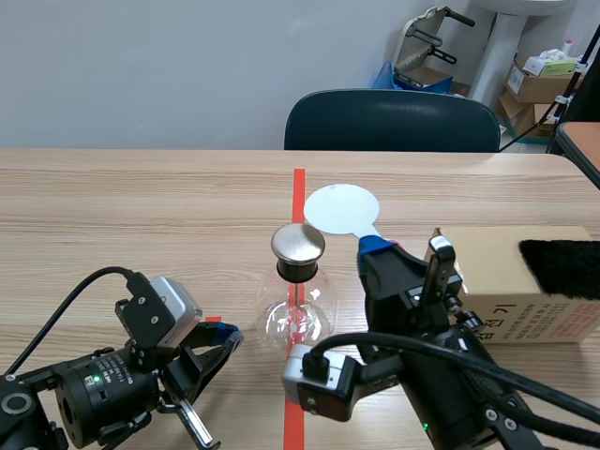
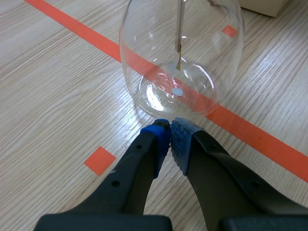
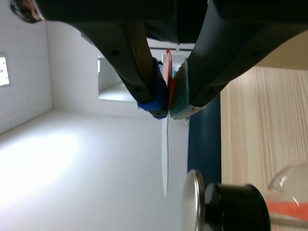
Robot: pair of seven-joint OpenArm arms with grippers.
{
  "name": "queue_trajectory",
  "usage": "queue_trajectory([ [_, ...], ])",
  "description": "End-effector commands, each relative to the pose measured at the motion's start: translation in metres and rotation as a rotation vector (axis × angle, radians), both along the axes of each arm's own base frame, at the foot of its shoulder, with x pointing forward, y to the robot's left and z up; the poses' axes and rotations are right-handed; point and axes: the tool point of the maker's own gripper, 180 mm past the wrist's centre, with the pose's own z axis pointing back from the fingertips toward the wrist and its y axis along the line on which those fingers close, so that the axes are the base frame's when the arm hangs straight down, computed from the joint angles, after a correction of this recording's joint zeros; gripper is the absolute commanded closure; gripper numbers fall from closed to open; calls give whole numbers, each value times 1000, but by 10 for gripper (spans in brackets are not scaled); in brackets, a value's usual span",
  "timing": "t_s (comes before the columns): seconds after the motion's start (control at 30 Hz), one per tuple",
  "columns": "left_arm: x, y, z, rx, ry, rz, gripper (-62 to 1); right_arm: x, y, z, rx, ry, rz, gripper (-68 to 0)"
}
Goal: Do the electroscope experiment
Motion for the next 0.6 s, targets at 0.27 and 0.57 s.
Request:
queue_trajectory([
  [0.27,5,-4,10,-27,-28,2,-53,-11,24,8,-3,-25,163,-8],
  [0.57,5,-4,10,-27,-28,2,-53,-14,29,7,-6,-23,198,-8],
])
